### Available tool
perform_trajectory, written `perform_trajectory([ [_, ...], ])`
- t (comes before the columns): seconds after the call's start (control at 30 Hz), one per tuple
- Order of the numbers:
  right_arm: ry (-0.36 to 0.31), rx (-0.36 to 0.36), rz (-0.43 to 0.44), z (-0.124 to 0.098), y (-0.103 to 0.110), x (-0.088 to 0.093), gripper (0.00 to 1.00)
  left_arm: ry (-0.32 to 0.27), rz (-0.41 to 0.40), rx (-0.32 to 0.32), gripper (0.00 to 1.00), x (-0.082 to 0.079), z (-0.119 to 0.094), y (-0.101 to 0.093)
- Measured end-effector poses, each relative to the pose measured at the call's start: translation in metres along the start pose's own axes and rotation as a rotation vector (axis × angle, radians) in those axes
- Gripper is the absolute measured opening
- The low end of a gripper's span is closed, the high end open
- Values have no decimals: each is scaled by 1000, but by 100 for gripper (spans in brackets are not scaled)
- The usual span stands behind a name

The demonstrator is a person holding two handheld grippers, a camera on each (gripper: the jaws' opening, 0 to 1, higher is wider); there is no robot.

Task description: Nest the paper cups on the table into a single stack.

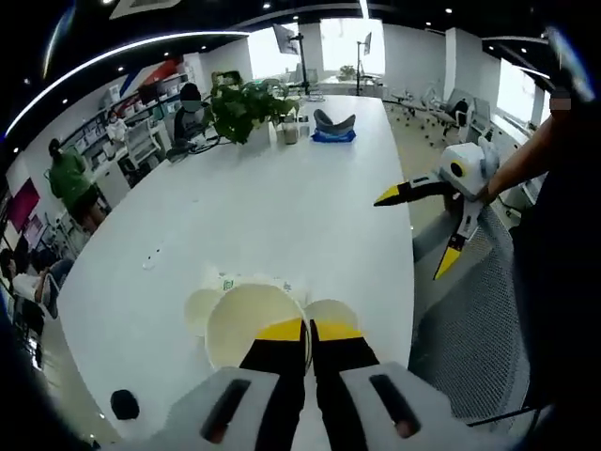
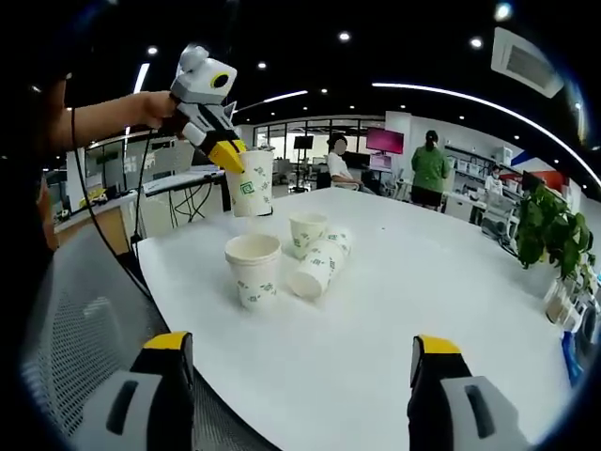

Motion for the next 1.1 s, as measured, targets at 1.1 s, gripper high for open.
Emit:
perform_trajectory([
  [1.1, 29, 10, 8, 0, -2, 6, 92, 79, 101, 105, 0, 28, 59, -46],
])
Point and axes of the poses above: the point that each gripper's makers call its tool centre point, and the gripper's own axes: z roughly forward along the fingers, y roughly to its left, x roughly out of its underside, the point moved 1 cm from there along -z, roughly backward along the fingers, and after that the axes turned 9 degrees about -x, right-handed, at the moved point
